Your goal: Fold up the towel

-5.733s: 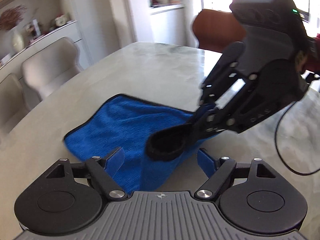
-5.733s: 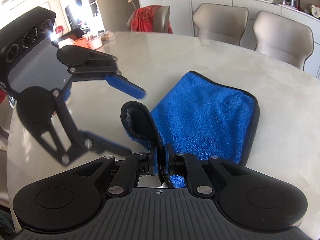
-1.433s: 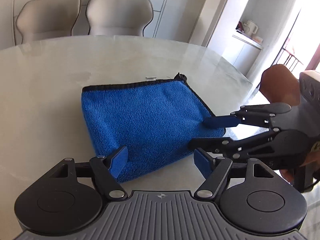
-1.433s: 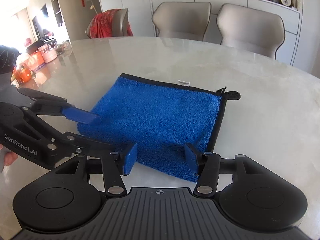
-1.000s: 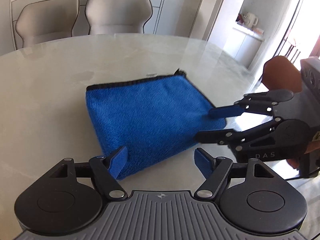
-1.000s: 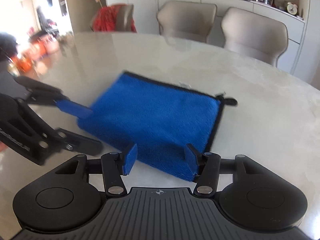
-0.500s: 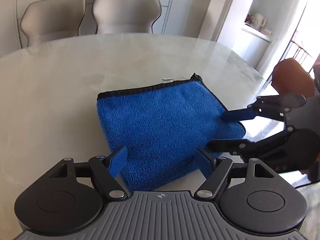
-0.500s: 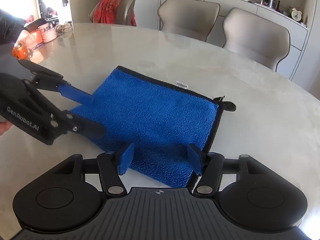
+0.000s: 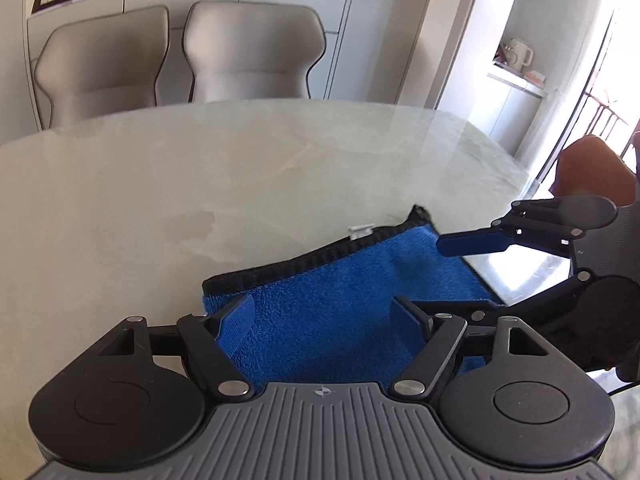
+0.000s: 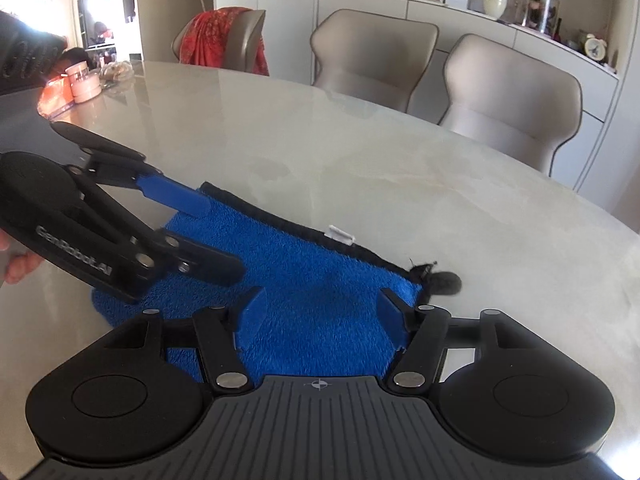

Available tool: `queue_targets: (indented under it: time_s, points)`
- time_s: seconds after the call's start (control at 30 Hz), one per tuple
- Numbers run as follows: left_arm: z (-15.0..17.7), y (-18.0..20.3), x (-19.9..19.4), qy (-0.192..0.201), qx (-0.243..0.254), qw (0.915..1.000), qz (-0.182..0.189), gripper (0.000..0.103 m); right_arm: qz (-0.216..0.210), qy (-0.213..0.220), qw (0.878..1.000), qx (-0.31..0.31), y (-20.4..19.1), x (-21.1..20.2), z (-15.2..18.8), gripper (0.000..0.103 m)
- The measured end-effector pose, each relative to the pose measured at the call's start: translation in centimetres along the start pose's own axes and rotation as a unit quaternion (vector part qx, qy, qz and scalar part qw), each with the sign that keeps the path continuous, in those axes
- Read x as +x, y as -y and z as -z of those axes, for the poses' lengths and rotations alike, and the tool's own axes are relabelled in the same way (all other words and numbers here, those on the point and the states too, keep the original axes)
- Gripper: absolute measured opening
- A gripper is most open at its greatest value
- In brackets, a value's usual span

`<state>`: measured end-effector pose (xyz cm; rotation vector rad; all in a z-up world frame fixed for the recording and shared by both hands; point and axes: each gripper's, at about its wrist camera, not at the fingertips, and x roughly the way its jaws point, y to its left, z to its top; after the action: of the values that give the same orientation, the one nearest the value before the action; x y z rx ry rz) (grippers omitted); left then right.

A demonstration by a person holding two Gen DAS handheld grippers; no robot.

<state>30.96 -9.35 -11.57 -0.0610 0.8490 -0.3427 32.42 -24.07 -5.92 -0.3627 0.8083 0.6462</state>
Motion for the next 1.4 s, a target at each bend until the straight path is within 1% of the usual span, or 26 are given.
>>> queue_targets:
  time_s: [0.1,0.17,0.2,0.27,0.37,0.43,0.47,0.53,0.57,0.6,0.63,0.7,0.8,0.9,0.97,1.03,1.13,1.2,1.27,1.4]
  points:
    - [0.3,-0.1,0.0,0.006,0.010,0.9999,0.004,0.078,-0.009,0.013,1.000,0.014,0.8,0.2,0.5,0.069]
    - [0.3,0.4,0.1,0.002,0.027,0.9996,-0.003,0.078,0.003,0.016,0.999,0.029,1.1,-0.1,0.8,0.069]
    - [0.3,0.6,-0.1,0.000,0.026,0.9996,-0.008,0.078,0.010,0.014,0.999,0.037,1.2,-0.3,0.8,0.069]
    - [0.0,0.9,-0.5,0.000,0.012,0.9998,-0.017,0.078,0.025,0.015,0.998,0.056,1.4,-1.1,0.9,0.069]
    - [0.1,1.0,-2.1,0.015,-0.035,0.9992,-0.012,0.078,0.041,0.028,0.995,0.085,1.4,-3.2,1.2,0.073]
    - [0.6,1.4,-3.1,0.012,-0.054,0.9984,-0.014,0.084,0.057,0.030,0.992,0.105,0.9,-4.5,1.8,0.082]
    - [1.0,1.7,-3.6,0.010,-0.056,0.9982,-0.017,0.086,0.066,0.029,0.991,0.113,0.6,-5.1,2.1,0.084]
    - [2.0,2.5,-4.6,0.005,-0.055,0.9983,-0.021,0.098,0.076,0.028,0.988,0.132,-0.3,-6.7,3.1,0.092]
    - [2.7,2.8,-5.3,0.005,-0.057,0.9981,-0.022,0.101,0.082,0.028,0.986,0.142,-0.8,-7.4,3.6,0.094]
    - [3.2,3.1,-5.7,0.005,-0.060,0.9979,-0.022,0.103,0.082,0.028,0.984,0.154,-1.4,-8.2,4.1,0.098]
    - [4.0,3.5,-6.3,0.003,-0.065,0.9977,-0.022,0.103,0.083,0.028,0.982,0.167,-2.1,-9.0,4.6,0.102]
    - [5.2,4.1,-7.4,-0.003,-0.074,0.9970,-0.023,0.103,0.082,0.025,0.980,0.181,-3.5,-10.1,5.5,0.102]
    - [7.1,4.8,-9.3,0.001,-0.087,0.9955,-0.039,0.103,0.082,0.011,0.979,0.186,-5.2,-11.4,6.6,0.102]
    - [8.7,5.3,-11.3,0.004,-0.107,0.9923,-0.063,0.103,0.064,0.001,0.981,0.184,-6.3,-12.2,7.6,0.102]
    - [9.5,5.6,-12.3,0.004,-0.119,0.9898,-0.078,0.103,0.060,-0.004,0.980,0.189,-6.7,-12.5,7.8,0.102]
    - [10.1,6.0,-13.2,0.003,-0.125,0.9882,-0.088,0.103,0.065,-0.011,0.976,0.206,-6.9,-13.0,8.0,0.102]
    - [11.1,6.5,-14.6,0.002,-0.129,0.9865,-0.101,0.103,0.080,-0.013,0.967,0.240,-7.0,-14.3,8.1,0.102]
    - [11.6,6.7,-15.4,0.002,-0.125,0.9863,-0.108,0.103,0.093,-0.020,0.965,0.243,-7.4,-14.8,8.1,0.102]
    - [11.9,7.2,-16.2,-0.001,-0.109,0.9876,-0.112,0.103,0.110,-0.024,0.966,0.234,-8.0,-15.2,8.1,0.102]
    - [11.6,8.0,-17.5,-0.001,-0.096,0.9887,-0.114,0.103,0.123,-0.016,0.970,0.211,-9.5,-16.8,8.2,0.102]
